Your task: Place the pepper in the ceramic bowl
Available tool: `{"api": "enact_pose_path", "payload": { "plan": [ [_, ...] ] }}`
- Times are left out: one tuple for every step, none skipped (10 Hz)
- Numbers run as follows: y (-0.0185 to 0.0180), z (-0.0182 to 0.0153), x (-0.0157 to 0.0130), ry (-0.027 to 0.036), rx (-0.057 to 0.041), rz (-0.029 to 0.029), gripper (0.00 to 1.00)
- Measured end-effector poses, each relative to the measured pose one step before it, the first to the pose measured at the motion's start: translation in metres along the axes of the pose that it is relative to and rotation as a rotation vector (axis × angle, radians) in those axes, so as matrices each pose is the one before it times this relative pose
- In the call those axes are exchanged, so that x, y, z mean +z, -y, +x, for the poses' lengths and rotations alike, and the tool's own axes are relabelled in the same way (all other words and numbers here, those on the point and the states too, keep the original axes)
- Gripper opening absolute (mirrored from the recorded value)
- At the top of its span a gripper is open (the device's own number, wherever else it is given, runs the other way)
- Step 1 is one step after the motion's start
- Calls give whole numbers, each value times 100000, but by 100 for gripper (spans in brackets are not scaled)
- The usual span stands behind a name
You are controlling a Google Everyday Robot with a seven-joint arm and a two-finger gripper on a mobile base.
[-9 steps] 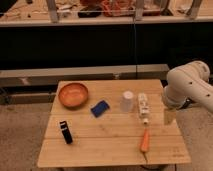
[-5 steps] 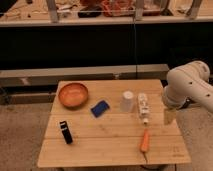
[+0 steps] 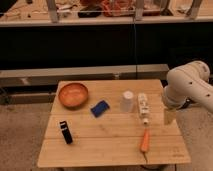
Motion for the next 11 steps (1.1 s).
{"api": "enact_pose_path", "payload": {
  "plan": [
    [-1,2,-3,3,3,3,80],
    [1,-1,2,0,-2,-1,80],
    [-1,0,-1,0,-2,-1,80],
    [2,0,-2,-3,0,5,80],
    [-2,1,1,-3,-2,-3,80],
    [-32,-18,29,-19,-92,-48,80],
    [-364,-263,336,70,-1509,-464,80],
    [-532,-971,780,89,-3238,-539,80],
    [-300,-762,451,249,-2054,-468,80],
    [-203,-751,447,247,-2430,-289,80],
    [-157,-87,172,-137,-923,-214,80]
  ]
}}
